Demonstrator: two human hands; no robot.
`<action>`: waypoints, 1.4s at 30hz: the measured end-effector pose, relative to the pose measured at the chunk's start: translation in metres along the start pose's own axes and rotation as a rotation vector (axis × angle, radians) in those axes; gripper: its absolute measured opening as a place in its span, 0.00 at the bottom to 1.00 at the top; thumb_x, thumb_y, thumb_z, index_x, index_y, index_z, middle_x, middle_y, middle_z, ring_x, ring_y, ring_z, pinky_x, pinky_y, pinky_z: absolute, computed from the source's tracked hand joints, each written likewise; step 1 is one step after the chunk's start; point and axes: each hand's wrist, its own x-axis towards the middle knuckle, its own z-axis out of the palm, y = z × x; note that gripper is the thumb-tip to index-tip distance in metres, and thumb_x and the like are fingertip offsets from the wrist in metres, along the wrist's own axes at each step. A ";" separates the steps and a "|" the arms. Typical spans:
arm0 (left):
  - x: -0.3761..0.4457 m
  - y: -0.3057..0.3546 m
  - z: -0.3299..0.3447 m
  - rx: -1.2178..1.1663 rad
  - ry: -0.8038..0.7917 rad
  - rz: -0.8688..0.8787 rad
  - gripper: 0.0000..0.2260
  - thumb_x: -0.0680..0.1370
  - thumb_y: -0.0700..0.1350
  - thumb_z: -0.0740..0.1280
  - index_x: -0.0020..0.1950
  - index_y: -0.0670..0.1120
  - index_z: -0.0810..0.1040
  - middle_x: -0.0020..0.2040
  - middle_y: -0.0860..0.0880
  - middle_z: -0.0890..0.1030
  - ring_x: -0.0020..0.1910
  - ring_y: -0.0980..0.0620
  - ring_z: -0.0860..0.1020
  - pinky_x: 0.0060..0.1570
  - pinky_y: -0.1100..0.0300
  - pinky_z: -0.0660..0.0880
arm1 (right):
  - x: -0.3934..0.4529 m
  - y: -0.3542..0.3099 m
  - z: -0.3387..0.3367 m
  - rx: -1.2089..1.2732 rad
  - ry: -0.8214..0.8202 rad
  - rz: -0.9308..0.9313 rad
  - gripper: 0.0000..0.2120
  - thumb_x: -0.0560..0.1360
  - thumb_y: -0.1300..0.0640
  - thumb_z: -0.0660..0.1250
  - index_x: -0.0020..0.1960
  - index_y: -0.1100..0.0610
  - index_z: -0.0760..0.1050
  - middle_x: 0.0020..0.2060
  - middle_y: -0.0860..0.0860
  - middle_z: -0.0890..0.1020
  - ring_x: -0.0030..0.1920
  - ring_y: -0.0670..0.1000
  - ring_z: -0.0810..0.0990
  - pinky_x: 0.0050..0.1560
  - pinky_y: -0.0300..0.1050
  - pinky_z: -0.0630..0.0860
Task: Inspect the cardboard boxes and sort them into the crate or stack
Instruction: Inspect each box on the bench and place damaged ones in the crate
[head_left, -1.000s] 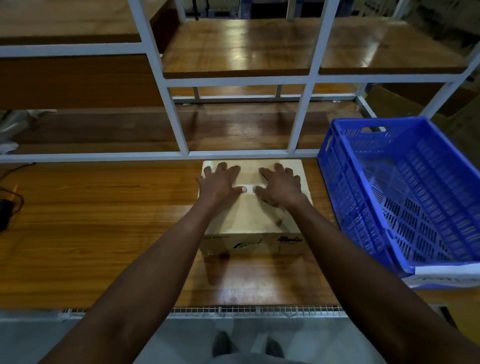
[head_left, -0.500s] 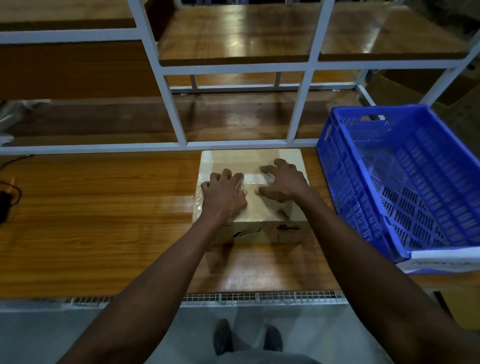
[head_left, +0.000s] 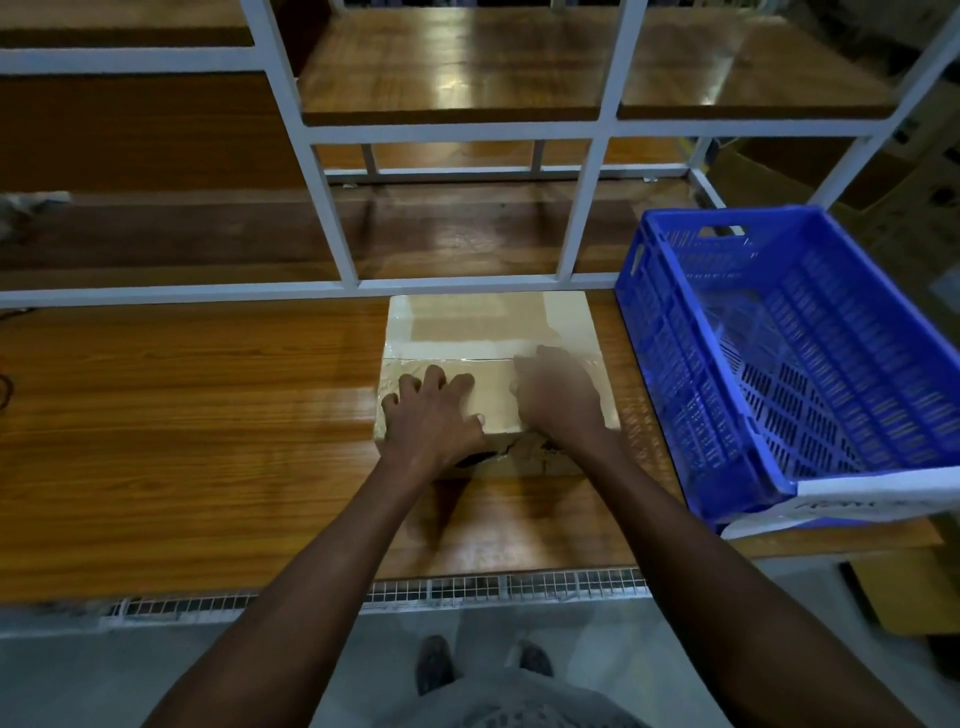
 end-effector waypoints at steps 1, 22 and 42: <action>-0.002 -0.001 0.000 0.006 -0.013 0.009 0.27 0.79 0.62 0.62 0.77 0.57 0.63 0.73 0.46 0.66 0.72 0.38 0.63 0.69 0.40 0.62 | -0.001 0.000 -0.002 -0.009 -0.021 0.004 0.24 0.83 0.47 0.64 0.77 0.51 0.71 0.79 0.56 0.67 0.79 0.59 0.62 0.77 0.55 0.62; -0.038 -0.063 0.059 -0.463 0.290 -0.058 0.27 0.77 0.64 0.69 0.75 0.70 0.67 0.84 0.52 0.45 0.82 0.40 0.44 0.73 0.29 0.54 | -0.070 0.073 0.030 0.292 0.181 -0.101 0.26 0.77 0.44 0.73 0.71 0.30 0.71 0.81 0.39 0.62 0.83 0.57 0.51 0.77 0.69 0.50; -0.001 -0.043 -0.040 -0.754 0.667 -0.057 0.34 0.73 0.47 0.79 0.77 0.50 0.68 0.75 0.48 0.67 0.68 0.55 0.69 0.56 0.65 0.70 | -0.023 0.041 -0.062 0.548 0.549 -0.109 0.19 0.73 0.52 0.77 0.60 0.44 0.76 0.73 0.45 0.66 0.71 0.48 0.70 0.60 0.57 0.82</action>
